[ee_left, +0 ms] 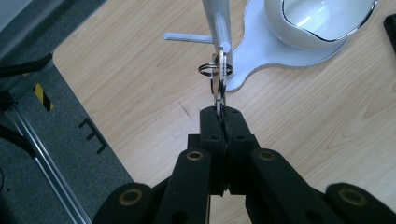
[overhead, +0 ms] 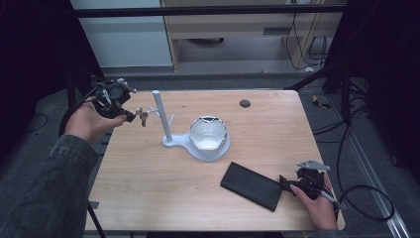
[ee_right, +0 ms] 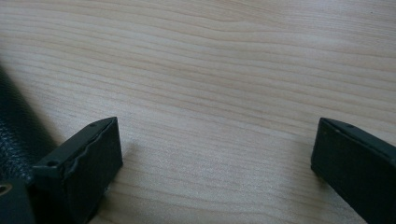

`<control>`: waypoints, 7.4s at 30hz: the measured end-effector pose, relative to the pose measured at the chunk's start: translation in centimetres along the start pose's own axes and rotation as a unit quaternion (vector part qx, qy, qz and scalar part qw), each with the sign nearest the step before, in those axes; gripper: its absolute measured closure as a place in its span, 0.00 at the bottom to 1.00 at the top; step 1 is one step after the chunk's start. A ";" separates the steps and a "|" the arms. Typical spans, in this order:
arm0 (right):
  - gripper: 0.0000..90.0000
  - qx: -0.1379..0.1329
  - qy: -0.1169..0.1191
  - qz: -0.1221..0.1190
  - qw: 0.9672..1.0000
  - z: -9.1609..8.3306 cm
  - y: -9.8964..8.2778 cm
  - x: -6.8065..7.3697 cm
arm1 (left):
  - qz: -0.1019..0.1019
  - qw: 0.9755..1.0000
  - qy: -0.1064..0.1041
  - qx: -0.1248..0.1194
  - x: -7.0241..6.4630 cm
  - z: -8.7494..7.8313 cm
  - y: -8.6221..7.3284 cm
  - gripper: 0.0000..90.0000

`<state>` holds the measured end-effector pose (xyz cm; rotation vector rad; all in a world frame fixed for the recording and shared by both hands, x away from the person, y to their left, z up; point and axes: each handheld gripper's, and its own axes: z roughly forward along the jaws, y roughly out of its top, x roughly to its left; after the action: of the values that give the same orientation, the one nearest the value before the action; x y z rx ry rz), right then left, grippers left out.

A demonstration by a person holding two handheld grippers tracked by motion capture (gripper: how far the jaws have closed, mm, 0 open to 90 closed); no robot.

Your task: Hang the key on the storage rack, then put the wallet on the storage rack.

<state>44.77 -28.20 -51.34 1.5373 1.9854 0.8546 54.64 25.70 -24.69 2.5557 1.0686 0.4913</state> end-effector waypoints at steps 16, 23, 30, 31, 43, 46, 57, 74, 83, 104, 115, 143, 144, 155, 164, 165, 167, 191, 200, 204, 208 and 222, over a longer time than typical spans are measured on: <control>0.02 0.000 0.000 -0.001 1.000 0.0 0.0 0.0 | 0.004 1.000 0.004 0.013 -0.1 0.5 1.0 0.98; 0.02 0.000 0.000 0.000 1.000 0.0 0.0 0.0 | 0.009 1.000 0.006 0.022 -0.1 0.9 1.3 0.98; 0.02 0.000 0.000 -0.001 1.000 0.0 0.0 0.0 | 0.009 1.000 0.006 0.025 -0.1 1.4 1.6 0.98; 0.02 0.000 0.000 -0.001 1.000 0.0 0.0 0.0 | 0.009 1.000 0.006 0.025 -0.1 1.4 1.6 0.98; 0.02 0.000 0.000 -0.002 1.000 0.0 0.0 0.0 | 0.010 1.000 0.001 0.019 -0.1 1.8 2.0 0.98; 0.02 0.000 0.000 -0.002 1.000 0.0 0.0 0.0 | 0.010 1.000 0.003 0.023 -0.1 2.2 2.0 0.98; 0.02 0.001 0.000 -0.002 1.000 0.0 0.0 0.0 | 0.000 0.998 0.018 -0.065 -0.8 1.7 -0.6 0.71; 0.02 0.000 0.001 0.003 1.000 0.0 0.0 0.0 | 0.040 0.986 -0.028 -0.157 -9.3 6.6 -7.2 0.45; 0.03 -0.001 0.000 0.006 1.000 -0.1 0.0 0.0 | 0.055 0.981 -0.076 -0.172 -13.2 10.8 -5.4 0.43; 0.06 -0.051 -0.004 -0.009 0.999 -2.3 0.8 0.6 | 0.080 0.969 -0.138 -0.187 -21.4 16.5 -3.0 0.53; 0.18 -0.091 0.027 -0.037 0.995 -3.6 1.3 1.6 | 0.110 0.974 -0.144 -0.132 -22.8 19.2 -2.9 0.79; 0.20 -0.081 0.046 -0.057 0.994 -3.2 1.4 2.5 | 0.135 0.974 -0.147 -0.107 -23.7 20.5 -2.6 1.00; 0.20 -0.081 0.046 -0.057 0.994 -3.2 1.4 2.5 | 0.134 0.974 -0.149 -0.109 -23.7 20.5 -2.6 1.00; 0.11 -0.075 0.125 -0.109 0.983 -4.2 2.0 6.8 | 0.096 0.967 -0.180 -0.150 -23.1 19.5 -2.4 0.99; 0.10 -0.025 0.128 -0.214 0.968 -3.9 3.1 12.5 | 0.083 0.964 -0.182 -0.174 -22.6 18.3 -1.1 0.98; 0.10 -0.025 0.128 -0.214 0.968 -3.9 3.1 12.5 | 0.082 0.963 -0.184 -0.177 -22.5 18.2 -0.8 0.98; 0.15 -0.010 0.111 -0.238 0.965 -3.7 3.4 13.0 | 0.084 0.962 -0.185 -0.183 -22.5 17.9 -0.2 0.98; 0.41 0.047 0.127 -0.256 0.957 -2.8 5.9 9.0 | 0.068 0.961 -0.204 -0.177 -22.2 19.1 4.3 0.96; 0.42 0.051 0.128 -0.249 0.959 -2.5 6.2 8.2 | 0.067 0.960 -0.208 -0.177 -22.7 19.4 5.7 0.96; 0.44 0.054 0.130 -0.244 0.960 -2.2 6.3 7.8 | 0.070 0.961 -0.208 -0.170 -23.0 19.9 6.5 0.96; 0.47 0.059 0.132 -0.238 0.961 -1.9 6.5 7.3 | 0.069 0.962 -0.208 -0.164 -23.0 20.4 6.7 0.97; 0.91 0.065 0.130 -0.275 0.950 -2.1 6.7 7.0 | 0.066 0.962 -0.205 -0.170 -23.1 19.8 6.5 0.93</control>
<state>45.98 -20.67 -45.02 0.8739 2.5267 0.7231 51.99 1.30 -43.80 2.2892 0.6100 0.1442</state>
